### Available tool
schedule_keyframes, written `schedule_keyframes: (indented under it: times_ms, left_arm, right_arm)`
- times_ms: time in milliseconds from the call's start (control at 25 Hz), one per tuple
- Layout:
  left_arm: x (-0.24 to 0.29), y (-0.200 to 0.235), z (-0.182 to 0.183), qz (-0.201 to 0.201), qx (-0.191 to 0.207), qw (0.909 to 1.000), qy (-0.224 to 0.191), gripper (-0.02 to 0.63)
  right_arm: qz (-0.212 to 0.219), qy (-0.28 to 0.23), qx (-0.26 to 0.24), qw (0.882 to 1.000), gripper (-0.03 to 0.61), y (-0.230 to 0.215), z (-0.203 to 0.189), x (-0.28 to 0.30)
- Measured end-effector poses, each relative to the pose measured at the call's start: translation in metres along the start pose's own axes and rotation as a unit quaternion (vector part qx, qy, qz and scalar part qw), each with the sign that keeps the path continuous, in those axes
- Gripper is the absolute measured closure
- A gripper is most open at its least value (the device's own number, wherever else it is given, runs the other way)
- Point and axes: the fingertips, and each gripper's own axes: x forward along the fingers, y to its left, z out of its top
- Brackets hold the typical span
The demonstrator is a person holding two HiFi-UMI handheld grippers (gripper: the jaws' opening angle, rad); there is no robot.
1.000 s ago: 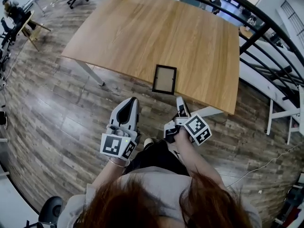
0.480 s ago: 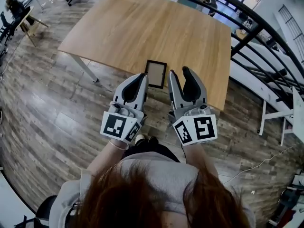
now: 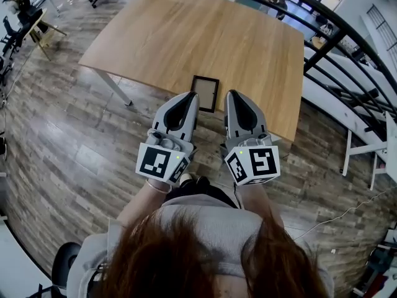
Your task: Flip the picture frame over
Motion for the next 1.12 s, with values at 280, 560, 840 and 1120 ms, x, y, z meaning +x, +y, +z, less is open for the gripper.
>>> schedule_keyframes:
  times_ms: [280,560,840,1120]
  left_arm:
    - [-0.003,-0.003,-0.006,0.003,-0.002,1.0000,0.005,0.604]
    - [-0.001,-0.001,-0.007,0.003,-0.005,1.0000,0.006,0.605]
    - [-0.005,0.004,-0.006,0.009,-0.015,0.9998,0.003,0.606]
    - [-0.006,0.007,-0.007,0.011,-0.017,0.9998,0.002,0.604]
  right_arm:
    - [0.012,0.015,0.013,1.000,0.562,0.004,-0.009,-0.001]
    - [0.014,0.021,0.011,1.000,0.563,0.007,-0.012,0.002]
    - [0.018,0.022,-0.004,1.000,0.563,0.015,-0.012,0.004]
    - [0.020,0.021,-0.002,1.000,0.563,0.018,-0.014,0.005]
